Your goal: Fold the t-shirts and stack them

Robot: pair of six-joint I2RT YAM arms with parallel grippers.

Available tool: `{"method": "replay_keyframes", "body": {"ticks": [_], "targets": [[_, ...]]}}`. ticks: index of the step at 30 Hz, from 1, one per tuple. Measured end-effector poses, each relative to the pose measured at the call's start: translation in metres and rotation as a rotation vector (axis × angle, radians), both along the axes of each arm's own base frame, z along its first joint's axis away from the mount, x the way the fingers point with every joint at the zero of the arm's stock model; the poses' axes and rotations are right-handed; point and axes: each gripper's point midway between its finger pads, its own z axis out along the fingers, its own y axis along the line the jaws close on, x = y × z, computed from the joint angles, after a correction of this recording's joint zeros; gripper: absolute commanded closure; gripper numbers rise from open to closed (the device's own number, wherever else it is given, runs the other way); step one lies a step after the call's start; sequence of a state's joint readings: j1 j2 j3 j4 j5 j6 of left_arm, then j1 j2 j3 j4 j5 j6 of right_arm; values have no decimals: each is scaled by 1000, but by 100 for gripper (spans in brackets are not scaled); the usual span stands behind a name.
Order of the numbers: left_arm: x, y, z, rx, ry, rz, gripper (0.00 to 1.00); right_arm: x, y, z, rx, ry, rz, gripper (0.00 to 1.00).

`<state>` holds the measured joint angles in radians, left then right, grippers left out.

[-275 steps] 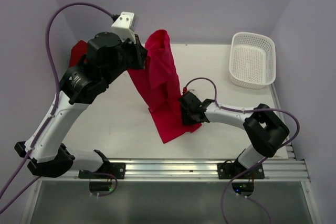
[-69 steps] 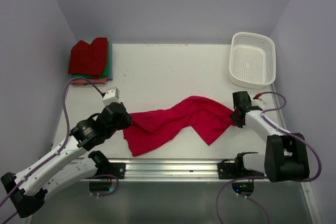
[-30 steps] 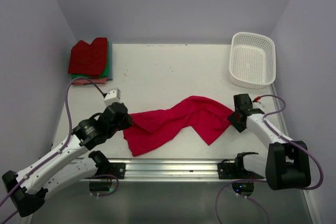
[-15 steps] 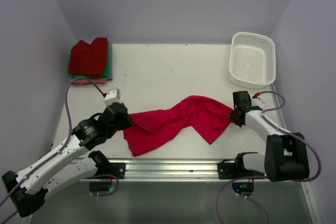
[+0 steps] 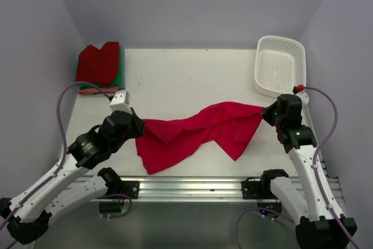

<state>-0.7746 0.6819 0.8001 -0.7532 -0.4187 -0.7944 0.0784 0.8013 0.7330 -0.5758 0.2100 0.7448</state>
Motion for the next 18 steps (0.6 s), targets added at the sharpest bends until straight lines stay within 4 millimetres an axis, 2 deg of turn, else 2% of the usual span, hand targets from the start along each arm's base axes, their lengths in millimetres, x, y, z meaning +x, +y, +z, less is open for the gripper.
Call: {"method": "replay_keyframes", "body": {"ticks": [4,7,14,18], "targets": [[13,-1,80,-47,-195,-26,100,9,13,96,-18,-204,125,100],[14,2,132,-82,-321,-40,100,9,24,148,-38,-307,215,100],[0,20,230,-96,-569,-96,100,-7,45,217,-78,-457,392,100],[-28,14,281,-166,-695,-234,100,-31,64,261,-91,-540,536,100]]}}
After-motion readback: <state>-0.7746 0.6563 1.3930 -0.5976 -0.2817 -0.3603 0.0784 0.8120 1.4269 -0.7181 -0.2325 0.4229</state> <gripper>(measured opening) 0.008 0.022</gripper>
